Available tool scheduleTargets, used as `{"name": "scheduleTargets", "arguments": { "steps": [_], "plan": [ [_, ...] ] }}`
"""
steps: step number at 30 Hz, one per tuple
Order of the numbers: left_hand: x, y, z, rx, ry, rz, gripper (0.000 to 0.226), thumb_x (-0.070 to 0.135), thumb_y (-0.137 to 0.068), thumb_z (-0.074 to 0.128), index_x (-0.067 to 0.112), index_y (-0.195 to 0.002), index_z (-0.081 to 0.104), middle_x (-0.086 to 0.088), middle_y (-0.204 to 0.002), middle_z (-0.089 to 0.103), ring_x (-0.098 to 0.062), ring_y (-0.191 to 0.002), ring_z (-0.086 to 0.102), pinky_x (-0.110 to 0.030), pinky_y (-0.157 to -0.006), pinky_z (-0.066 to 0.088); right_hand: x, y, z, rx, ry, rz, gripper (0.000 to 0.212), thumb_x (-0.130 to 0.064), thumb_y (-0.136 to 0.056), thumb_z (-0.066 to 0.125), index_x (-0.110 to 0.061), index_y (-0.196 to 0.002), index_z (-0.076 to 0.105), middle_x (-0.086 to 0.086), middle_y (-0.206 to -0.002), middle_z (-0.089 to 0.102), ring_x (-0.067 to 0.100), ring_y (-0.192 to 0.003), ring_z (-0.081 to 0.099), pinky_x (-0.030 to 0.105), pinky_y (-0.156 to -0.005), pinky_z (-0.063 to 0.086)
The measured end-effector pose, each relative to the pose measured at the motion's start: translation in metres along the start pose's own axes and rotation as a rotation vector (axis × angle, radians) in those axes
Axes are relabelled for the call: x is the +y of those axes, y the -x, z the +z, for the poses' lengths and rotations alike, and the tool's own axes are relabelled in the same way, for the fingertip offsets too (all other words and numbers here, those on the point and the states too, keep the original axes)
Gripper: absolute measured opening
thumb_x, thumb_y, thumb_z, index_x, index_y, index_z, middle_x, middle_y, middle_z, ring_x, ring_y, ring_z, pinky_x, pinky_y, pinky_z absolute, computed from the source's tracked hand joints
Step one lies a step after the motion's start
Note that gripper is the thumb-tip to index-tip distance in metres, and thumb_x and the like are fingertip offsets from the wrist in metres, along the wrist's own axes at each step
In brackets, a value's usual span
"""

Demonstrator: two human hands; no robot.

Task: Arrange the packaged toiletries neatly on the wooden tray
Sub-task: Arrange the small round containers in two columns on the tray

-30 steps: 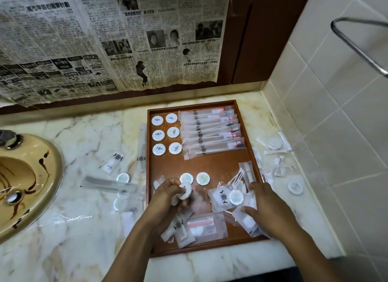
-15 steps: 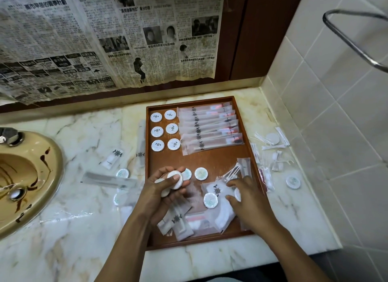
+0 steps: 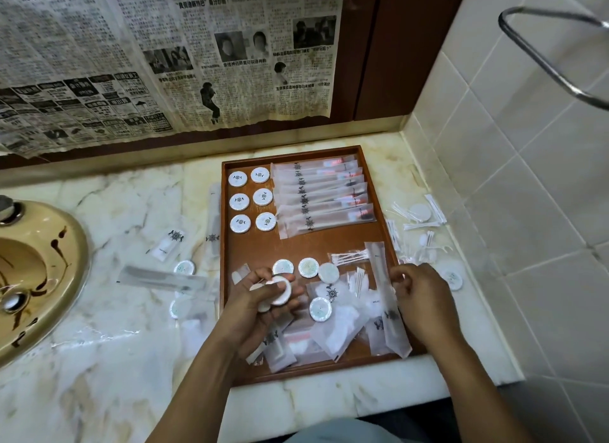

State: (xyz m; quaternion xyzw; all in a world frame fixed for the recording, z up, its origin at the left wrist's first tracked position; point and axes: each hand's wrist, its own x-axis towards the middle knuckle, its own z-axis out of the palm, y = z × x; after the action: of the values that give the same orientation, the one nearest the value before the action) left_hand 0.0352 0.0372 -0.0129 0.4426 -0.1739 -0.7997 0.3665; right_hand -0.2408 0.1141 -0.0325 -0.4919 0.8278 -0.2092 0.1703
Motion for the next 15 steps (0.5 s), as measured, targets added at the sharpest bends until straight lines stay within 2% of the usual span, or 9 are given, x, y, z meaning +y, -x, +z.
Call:
{"name": "scheduleTargets", "arguments": {
  "steps": [2,4,6,8,10,12,15],
  "plan": [
    [-0.005,-0.002,0.005,-0.013,-0.053,-0.013,0.025,-0.015,-0.09,0.055,0.008,-0.094,0.05,-0.024,-0.089,0.067,-0.04,-0.082,0.068,-0.039,-0.061,0.061,0.01,0.0,-0.004,-0.179,0.249,-0.001,0.031,-0.017,-0.088,0.068,-0.029,-0.116,0.069,0.003,-0.105,0.057,0.025,-0.101,0.06,0.035,-0.079,0.055],
    [-0.01,-0.006,0.009,0.0,-0.188,-0.009,0.025,-0.017,-0.092,0.053,0.008,-0.099,0.05,-0.021,-0.081,0.062,-0.033,-0.071,0.062,-0.035,-0.057,0.056,0.012,0.002,-0.004,-0.314,0.352,-0.05,0.045,-0.028,-0.088,0.069,-0.036,-0.13,0.059,0.002,-0.107,0.051,0.025,-0.106,0.056,0.035,-0.083,0.053],
    [-0.017,-0.013,0.01,0.038,-0.41,0.012,0.019,-0.012,-0.093,0.052,0.004,-0.102,0.054,-0.019,-0.077,0.062,-0.028,-0.062,0.054,-0.033,-0.059,0.05,0.009,0.005,-0.003,-0.355,0.356,-0.105,0.055,-0.039,-0.085,0.071,-0.042,-0.136,0.05,0.002,-0.105,0.045,0.027,-0.105,0.053,0.037,-0.085,0.052],
    [-0.025,-0.02,0.013,0.064,-0.62,0.049,0.016,-0.004,-0.094,0.057,0.008,-0.104,0.061,-0.015,-0.079,0.066,-0.025,-0.063,0.051,-0.033,-0.059,0.047,0.008,0.006,0.0,-0.345,0.358,-0.124,0.059,-0.043,-0.082,0.073,-0.041,-0.136,0.049,0.002,-0.105,0.043,0.027,-0.104,0.052,0.038,-0.086,0.052],
    [-0.032,-0.026,0.019,0.069,-0.87,0.137,0.014,0.006,-0.093,0.066,0.018,-0.101,0.067,-0.007,-0.084,0.068,-0.018,-0.069,0.058,-0.03,-0.063,0.05,0.008,0.006,0.002,-0.328,0.311,-0.085,0.054,-0.042,-0.078,0.079,-0.036,-0.127,0.056,0.002,-0.107,0.045,0.026,-0.104,0.052,0.037,-0.086,0.052],
    [-0.037,-0.029,0.026,0.007,-1.12,0.235,0.015,0.016,-0.089,0.075,0.024,-0.1,0.068,0.002,-0.083,0.064,-0.006,-0.07,0.059,-0.019,-0.066,0.047,0.009,0.003,0.003,-0.334,0.256,-0.037,0.043,-0.043,-0.071,0.086,-0.031,-0.103,0.06,0.0,-0.105,0.045,0.023,-0.102,0.052,0.037,-0.084,0.051],
    [-0.041,-0.034,0.034,-0.096,-1.499,0.334,0.029,0.031,-0.084,0.08,0.027,-0.109,0.066,0.006,-0.1,0.058,-0.009,-0.087,0.058,-0.018,-0.075,0.043,0.012,0.0,-0.002,-0.355,0.139,0.032,0.035,-0.041,-0.071,0.087,-0.029,-0.079,0.055,-0.004,-0.098,0.047,0.018,-0.092,0.054,0.037,-0.079,0.05]
  ]
}}
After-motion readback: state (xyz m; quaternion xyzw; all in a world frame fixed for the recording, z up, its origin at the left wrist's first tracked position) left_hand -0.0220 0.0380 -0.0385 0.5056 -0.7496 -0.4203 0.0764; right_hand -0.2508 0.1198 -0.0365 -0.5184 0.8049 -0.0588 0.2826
